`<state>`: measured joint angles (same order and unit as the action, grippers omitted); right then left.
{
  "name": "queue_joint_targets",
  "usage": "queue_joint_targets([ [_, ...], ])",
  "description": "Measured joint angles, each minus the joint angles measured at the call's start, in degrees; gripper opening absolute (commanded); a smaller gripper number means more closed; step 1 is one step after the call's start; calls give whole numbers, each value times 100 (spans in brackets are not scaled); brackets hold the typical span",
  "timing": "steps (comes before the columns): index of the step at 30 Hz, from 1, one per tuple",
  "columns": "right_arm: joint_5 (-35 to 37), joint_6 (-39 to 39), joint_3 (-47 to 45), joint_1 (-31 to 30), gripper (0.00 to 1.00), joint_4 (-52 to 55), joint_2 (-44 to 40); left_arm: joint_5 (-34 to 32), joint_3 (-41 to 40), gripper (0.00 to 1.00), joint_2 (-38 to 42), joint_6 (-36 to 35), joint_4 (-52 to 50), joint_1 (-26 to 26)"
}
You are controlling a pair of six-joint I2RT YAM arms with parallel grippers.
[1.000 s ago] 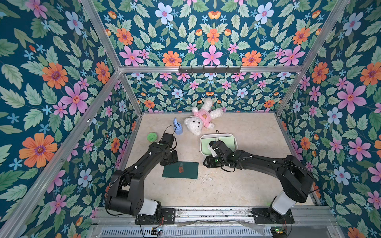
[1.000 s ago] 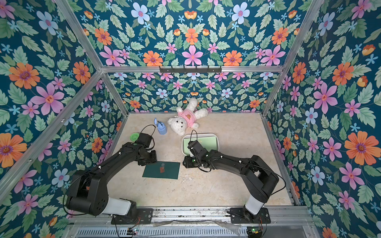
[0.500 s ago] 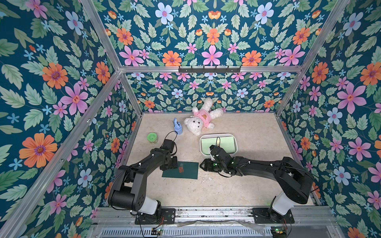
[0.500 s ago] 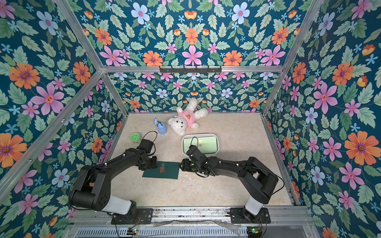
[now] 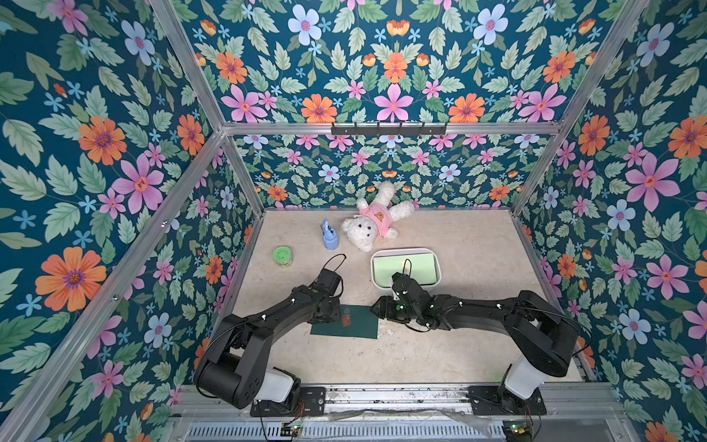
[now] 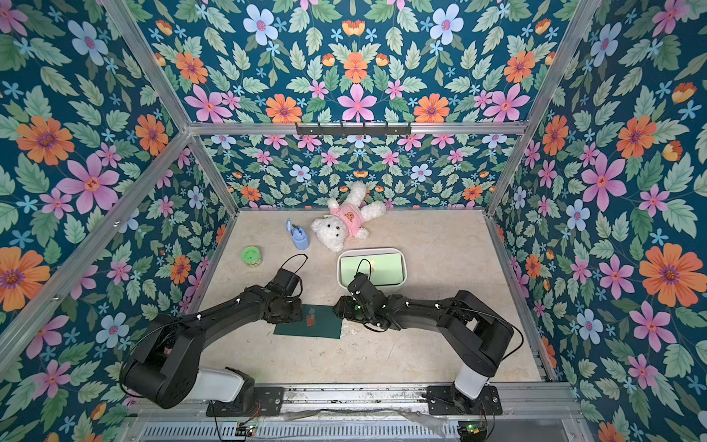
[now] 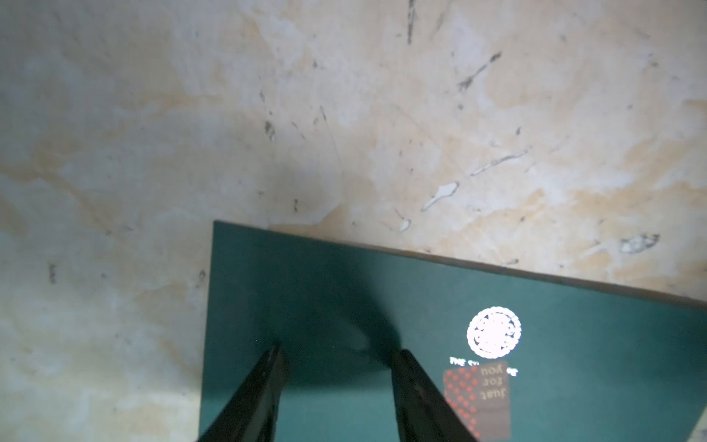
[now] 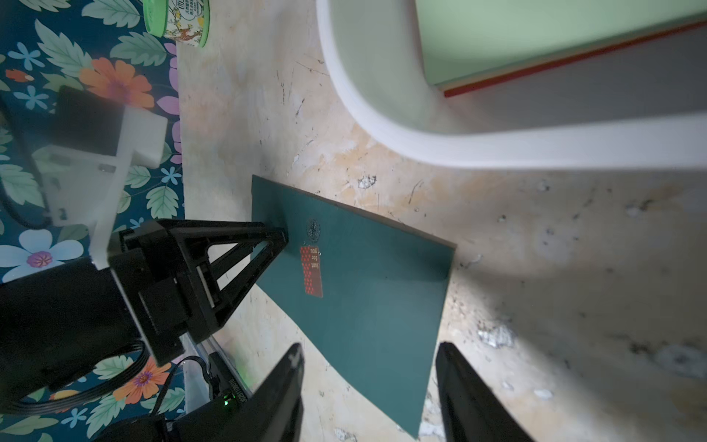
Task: Put the sealed envelopes into the storage box
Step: Pick up the envelope from the center of the board.
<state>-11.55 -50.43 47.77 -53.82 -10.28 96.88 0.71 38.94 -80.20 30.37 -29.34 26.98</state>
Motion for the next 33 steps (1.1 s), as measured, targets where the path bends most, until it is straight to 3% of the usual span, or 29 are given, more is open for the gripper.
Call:
queue_joint_targets([
  [12, 42, -118, -264, 7, 67, 28, -2, 299, 804, 58, 118, 308, -748, 13],
  [33, -24, -245, 297, -284, 69, -85, 612, 599, -352, 59, 223, 326, 70, -79],
])
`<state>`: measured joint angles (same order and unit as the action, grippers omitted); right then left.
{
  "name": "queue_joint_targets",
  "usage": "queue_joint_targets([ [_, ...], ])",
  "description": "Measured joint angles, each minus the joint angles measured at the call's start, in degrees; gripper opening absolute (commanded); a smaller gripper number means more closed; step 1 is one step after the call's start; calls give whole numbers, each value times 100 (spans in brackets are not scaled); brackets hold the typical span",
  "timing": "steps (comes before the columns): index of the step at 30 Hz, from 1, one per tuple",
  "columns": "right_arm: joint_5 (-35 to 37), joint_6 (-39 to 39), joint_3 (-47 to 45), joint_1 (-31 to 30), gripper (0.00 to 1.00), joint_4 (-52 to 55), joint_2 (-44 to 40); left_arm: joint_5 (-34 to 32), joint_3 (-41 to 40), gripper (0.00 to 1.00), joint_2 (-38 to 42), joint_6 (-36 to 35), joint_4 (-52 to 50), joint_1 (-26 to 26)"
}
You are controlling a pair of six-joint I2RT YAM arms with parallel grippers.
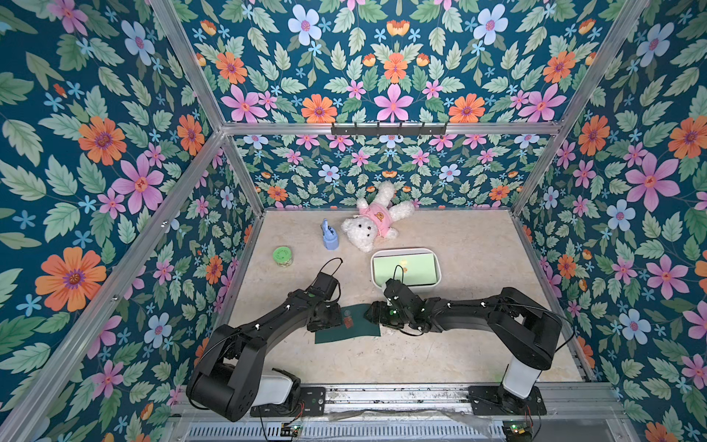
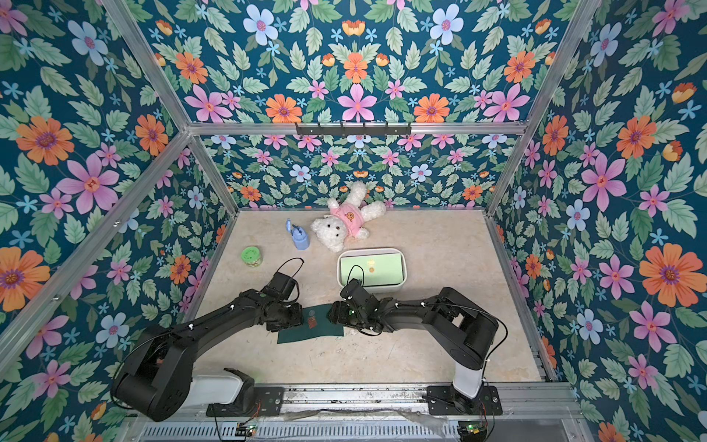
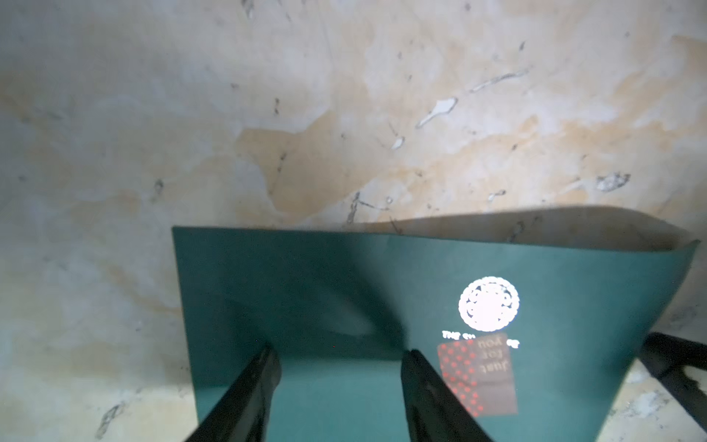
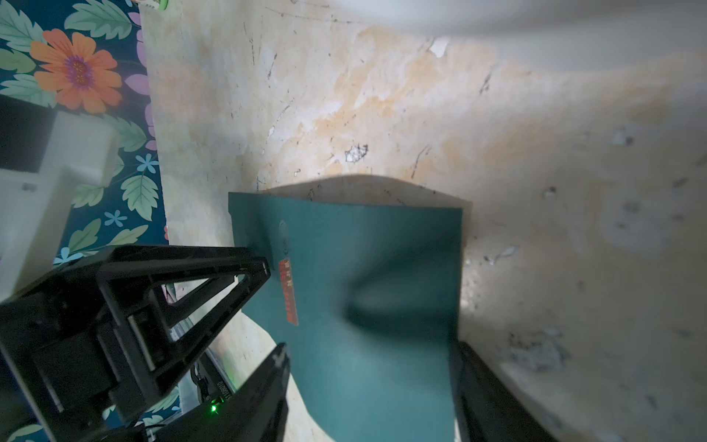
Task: Put the sealed envelopes into the storage box
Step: Pick up the envelope from the center of the board.
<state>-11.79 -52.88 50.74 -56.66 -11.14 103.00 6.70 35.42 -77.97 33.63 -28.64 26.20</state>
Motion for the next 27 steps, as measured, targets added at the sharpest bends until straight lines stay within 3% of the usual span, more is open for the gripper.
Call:
queue_joint_targets([
  [12, 39, 39, 531, -177, 73, 457, 247, 57, 7, 58, 120, 87, 70, 9],
  [20, 46, 157, 726, -291, 78, 503, 389, 511, -13, 57, 151, 234, 463, 125],
  [27, 181, 330, 914, -358, 64, 761, 505, 778, 293, 57, 302, 339, 251, 157],
])
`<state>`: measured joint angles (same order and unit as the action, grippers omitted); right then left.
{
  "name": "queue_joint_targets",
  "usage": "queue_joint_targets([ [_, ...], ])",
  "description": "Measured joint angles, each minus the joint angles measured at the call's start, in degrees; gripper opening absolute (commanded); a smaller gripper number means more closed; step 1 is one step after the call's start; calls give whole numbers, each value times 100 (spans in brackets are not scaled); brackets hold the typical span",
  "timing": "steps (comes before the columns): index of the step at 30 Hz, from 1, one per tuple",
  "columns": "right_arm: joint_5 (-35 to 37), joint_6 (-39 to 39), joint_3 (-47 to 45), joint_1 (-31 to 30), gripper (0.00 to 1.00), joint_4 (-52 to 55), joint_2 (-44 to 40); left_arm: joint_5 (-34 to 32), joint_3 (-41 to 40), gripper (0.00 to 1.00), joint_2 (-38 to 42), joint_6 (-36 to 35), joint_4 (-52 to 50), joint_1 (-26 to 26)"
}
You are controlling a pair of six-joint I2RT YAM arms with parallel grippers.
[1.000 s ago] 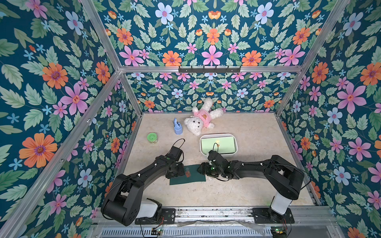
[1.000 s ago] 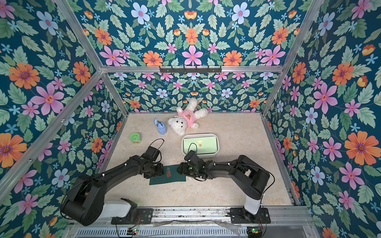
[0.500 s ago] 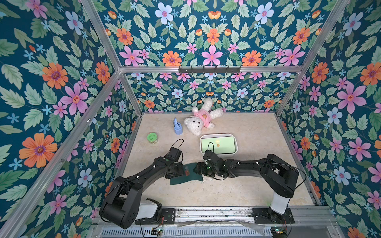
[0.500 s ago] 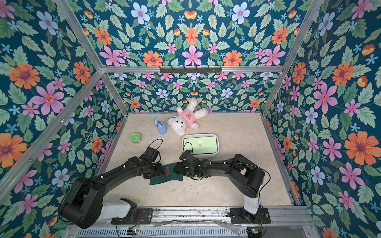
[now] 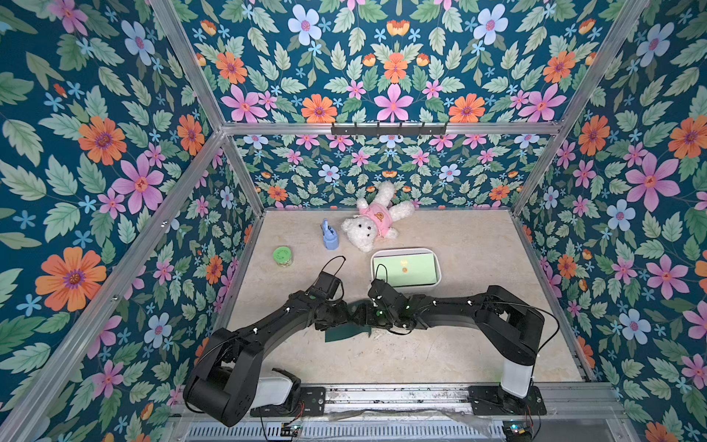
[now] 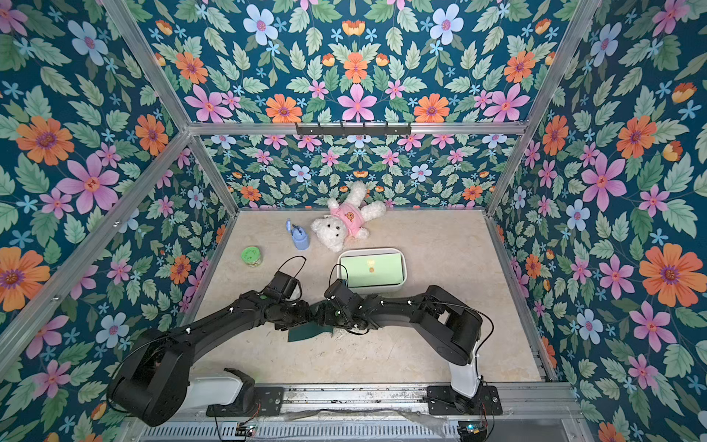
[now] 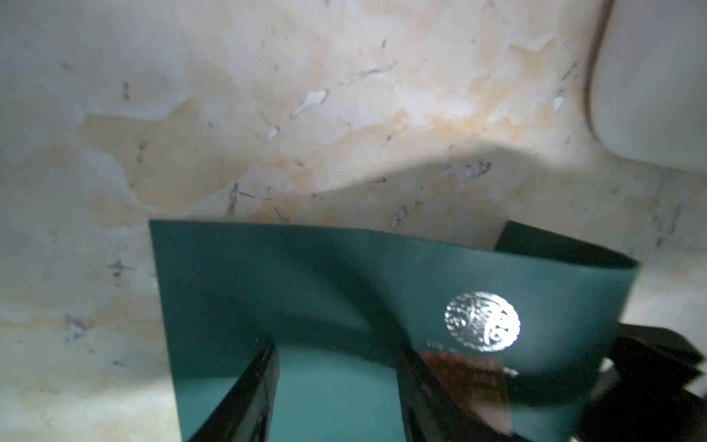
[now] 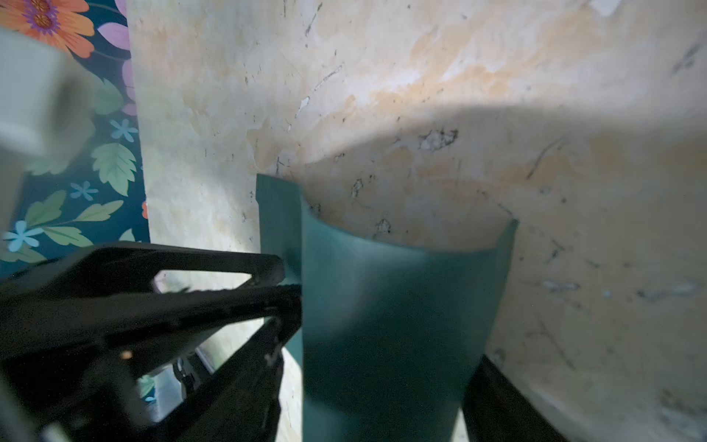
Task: Put the sealed envelopes into the storage box
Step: Pick up the envelope from the center of the board.
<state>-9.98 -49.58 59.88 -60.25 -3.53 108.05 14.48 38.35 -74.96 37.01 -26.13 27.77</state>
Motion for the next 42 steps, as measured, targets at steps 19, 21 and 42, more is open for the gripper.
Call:
queue_joint_targets([
  [19, 450, 916, -487, -24, 62, 1102, -730, 1604, 1622, 57, -1147, -3167, -621, -24],
  [21, 446, 1056, -487, -22, 62, 1165, -750, 1797, 1633, 57, -1187, -3388, -575, -11],
  [42, 369, 1668, -503, 50, 61, 1388, -826, 2623, 1115, 59, -1519, -3904, 651, 83],
])
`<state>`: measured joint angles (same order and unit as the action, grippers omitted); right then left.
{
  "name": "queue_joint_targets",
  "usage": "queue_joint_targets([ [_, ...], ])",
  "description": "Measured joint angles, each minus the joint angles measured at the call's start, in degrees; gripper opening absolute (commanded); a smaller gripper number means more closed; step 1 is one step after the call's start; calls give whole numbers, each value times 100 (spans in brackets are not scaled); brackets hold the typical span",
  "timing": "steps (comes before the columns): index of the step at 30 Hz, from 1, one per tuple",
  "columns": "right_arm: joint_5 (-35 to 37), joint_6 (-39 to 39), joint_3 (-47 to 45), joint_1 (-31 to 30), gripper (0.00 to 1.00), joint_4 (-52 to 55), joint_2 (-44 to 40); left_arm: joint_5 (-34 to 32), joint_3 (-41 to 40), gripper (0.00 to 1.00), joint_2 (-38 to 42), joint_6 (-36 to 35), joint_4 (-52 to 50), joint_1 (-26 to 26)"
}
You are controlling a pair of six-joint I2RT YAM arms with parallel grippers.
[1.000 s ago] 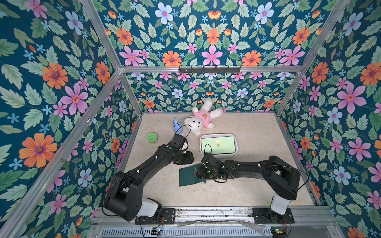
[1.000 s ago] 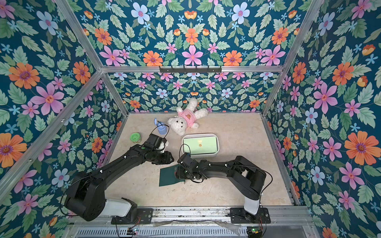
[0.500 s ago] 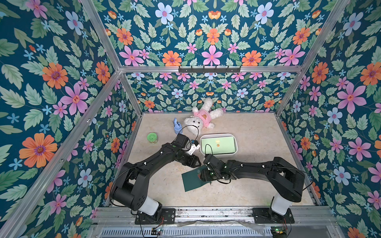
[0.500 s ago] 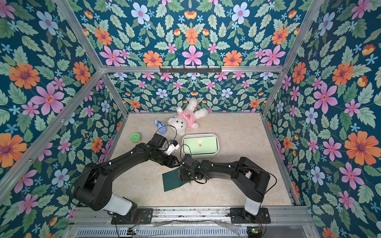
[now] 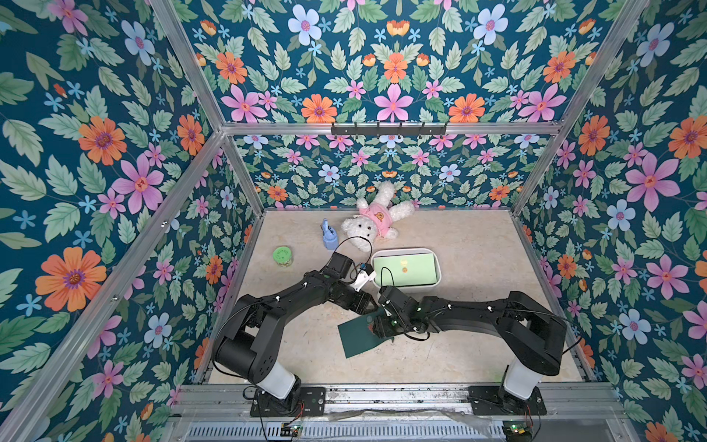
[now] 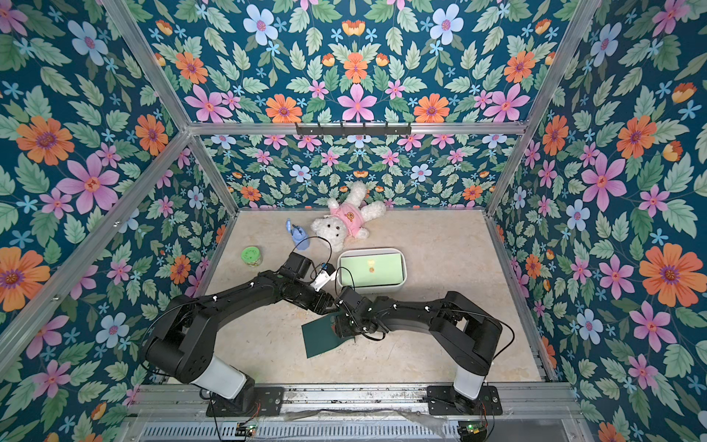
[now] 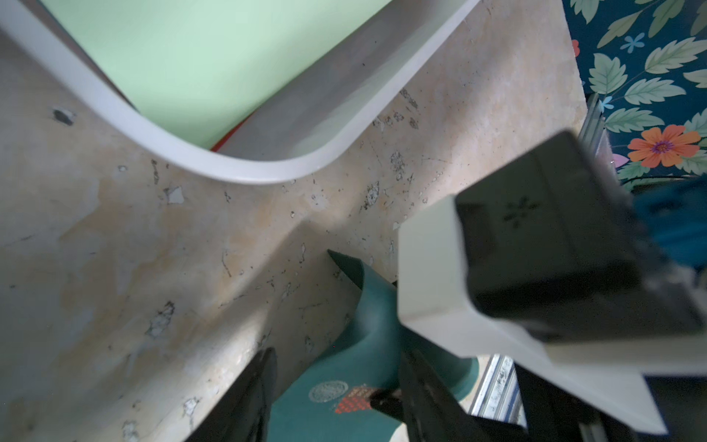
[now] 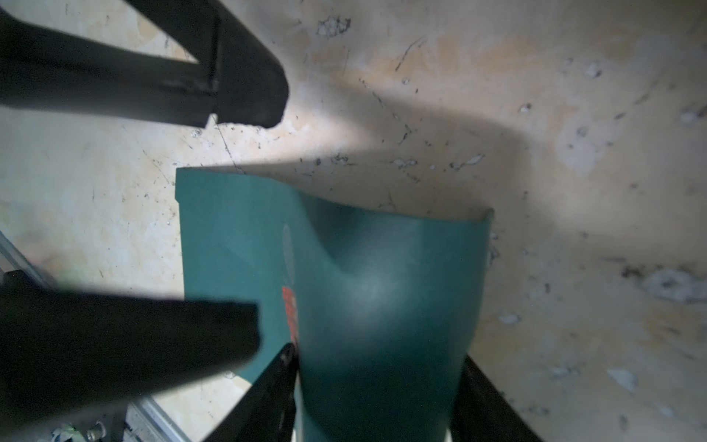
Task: Put the sealed envelopes into the storage box
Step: Pick up the envelope from the center of the board.
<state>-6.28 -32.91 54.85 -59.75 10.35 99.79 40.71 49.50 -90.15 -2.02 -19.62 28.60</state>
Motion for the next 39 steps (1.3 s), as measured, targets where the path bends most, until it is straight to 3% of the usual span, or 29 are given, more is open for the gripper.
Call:
queue_joint_targets([
  [18, -597, 935, -573, 466, 60, -127, -684, 691, 68, 57, -614, -337, -11, 116],
  [21, -706, 1056, -599, 603, 60, -129, -678, 796, 48, 49, -614, -393, 7, 140],
  [27, -715, 1196, -608, 761, 60, -133, -643, 852, -22, 18, -634, -439, -101, 249],
  [30, -708, 1217, -608, 780, 64, -111, -638, 756, -17, 9, -625, -437, -177, 273],
  [34, -514, 1300, -562, 811, 70, 70, -686, 651, 68, 0, -551, -433, -330, 291],
  [39, -15, 1355, -483, 955, 76, 640, -1128, 542, 210, 0, -413, -404, -586, 337],
])
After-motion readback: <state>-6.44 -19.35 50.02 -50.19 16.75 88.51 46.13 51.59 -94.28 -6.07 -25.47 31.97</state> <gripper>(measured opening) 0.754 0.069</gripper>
